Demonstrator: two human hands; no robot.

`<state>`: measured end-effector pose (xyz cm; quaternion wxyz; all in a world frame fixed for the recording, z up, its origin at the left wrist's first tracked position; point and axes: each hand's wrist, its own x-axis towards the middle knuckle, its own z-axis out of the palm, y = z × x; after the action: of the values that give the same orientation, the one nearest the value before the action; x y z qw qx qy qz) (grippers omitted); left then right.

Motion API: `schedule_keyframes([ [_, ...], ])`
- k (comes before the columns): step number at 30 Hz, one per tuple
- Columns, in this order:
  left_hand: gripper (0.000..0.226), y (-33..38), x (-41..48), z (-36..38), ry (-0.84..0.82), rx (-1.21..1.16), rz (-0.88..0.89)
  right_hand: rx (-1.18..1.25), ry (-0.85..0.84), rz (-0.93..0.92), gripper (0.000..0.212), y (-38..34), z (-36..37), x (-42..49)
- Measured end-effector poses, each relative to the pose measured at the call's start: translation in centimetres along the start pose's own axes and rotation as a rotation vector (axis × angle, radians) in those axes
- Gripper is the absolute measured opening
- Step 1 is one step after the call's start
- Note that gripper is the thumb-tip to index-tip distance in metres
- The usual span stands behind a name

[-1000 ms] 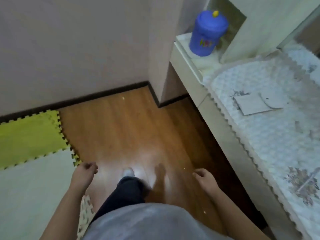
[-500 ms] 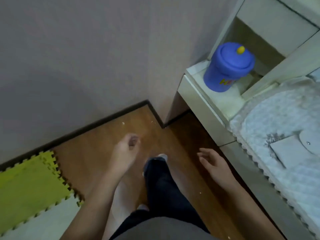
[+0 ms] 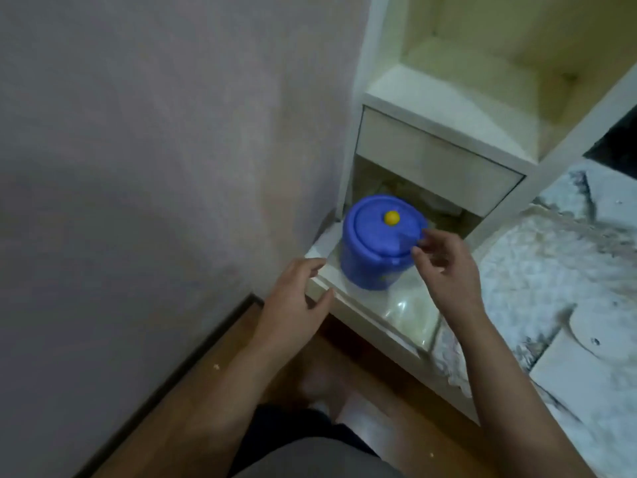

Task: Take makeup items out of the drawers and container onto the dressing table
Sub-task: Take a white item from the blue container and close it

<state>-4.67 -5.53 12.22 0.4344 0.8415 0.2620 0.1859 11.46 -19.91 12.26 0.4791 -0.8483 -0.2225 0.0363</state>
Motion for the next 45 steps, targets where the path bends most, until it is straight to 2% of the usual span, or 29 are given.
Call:
schedule_keyframes([
  [3, 0.039, 0.1, 3.4, 1.1, -0.085, 0.030, 0.056, -0.145, 0.004, -0.032, 0.036, -0.3, 1.5, 3.6],
  [7, 0.047, 0.1, 6.9, 1.7, -0.181, 0.093, 0.142, -0.310, -0.082, 0.033, 0.042, -0.4, 3.6, 6.5],
  [11, 0.045, 0.0, 9.5, 1.4, -0.262, 0.072, 0.205, -0.369, -0.141, 0.076, 0.035, -0.6, 4.6, 7.3],
  [14, 0.048, -0.5, 11.4, 1.5, -0.290, 0.073, 0.266, -0.299, -0.101, 0.112, 0.030, -1.0, 4.3, 7.4],
  [18, 0.045, -0.8, 12.8, 1.5, -0.300, 0.088, 0.333, -0.162, 0.095, 0.155, 0.023, -1.6, 2.5, 6.8],
  [23, 0.037, -0.7, 14.2, 2.7, -0.369, 0.146, 0.388, 0.004, 0.205, 0.312, 0.007, 0.4, 0.4, 3.0],
  [27, 0.037, 0.0, 15.6, 4.1, -0.465, 0.234, 0.439, 0.176, 0.322, 0.462, 0.011, 2.0, -0.8, 0.7],
  [33, 0.055, 1.4, 18.0, 7.3, -0.678, 0.604, 0.597, 0.381, 0.442, 0.542, 0.011, 2.4, -1.3, -0.1],
  [37, 0.069, 2.2, 17.7, 9.6, -0.804, 0.545, 0.486, 0.433, 0.493, 0.557, 0.011, 2.4, -1.4, -0.5],
  [45, 0.070, 2.2, 17.5, 10.8, -0.785, 0.682, 0.470, 0.498, 0.516, 0.605, 0.009, 2.6, -1.4, -1.4],
])
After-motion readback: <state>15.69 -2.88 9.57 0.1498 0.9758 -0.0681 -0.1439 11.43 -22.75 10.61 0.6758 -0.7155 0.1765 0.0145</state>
